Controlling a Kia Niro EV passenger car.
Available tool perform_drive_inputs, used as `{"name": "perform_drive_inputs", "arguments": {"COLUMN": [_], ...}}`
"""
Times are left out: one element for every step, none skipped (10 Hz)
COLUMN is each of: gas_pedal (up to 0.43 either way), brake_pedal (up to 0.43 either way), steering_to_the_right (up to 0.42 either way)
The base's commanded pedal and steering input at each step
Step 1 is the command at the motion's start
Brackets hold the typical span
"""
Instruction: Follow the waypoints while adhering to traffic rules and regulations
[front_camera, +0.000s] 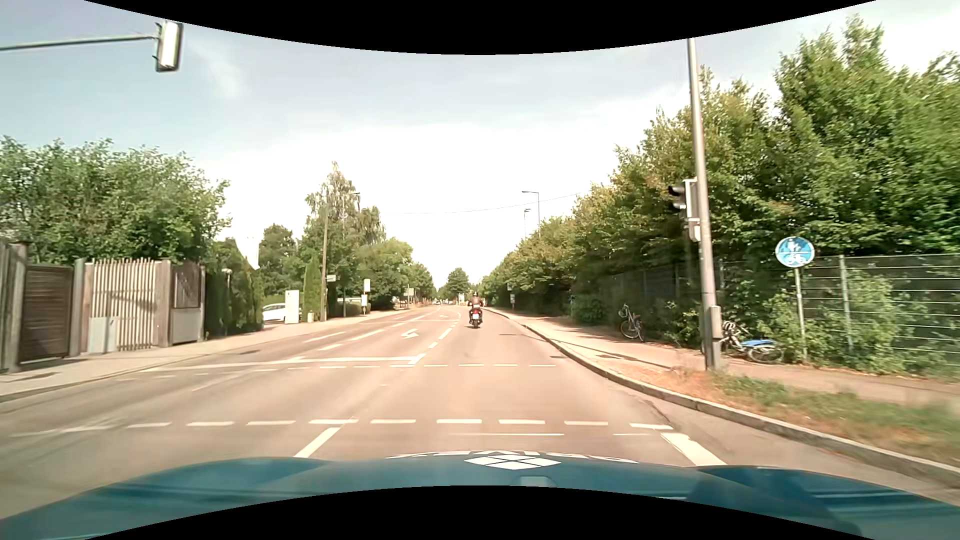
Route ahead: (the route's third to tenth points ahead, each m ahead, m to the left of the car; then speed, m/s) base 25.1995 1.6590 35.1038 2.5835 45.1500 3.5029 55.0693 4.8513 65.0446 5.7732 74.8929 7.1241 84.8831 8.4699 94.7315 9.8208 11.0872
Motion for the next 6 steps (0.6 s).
{"name": "perform_drive_inputs", "arguments": {"gas_pedal": [0.240, 0.240, 0.220, 0.197, 0.197, 0.189], "brake_pedal": [0.000, 0.000, 0.000, 0.000, 0.000, 0.000], "steering_to_the_right": [-0.010, -0.010, -0.010, -0.010, -0.010, -0.010]}}
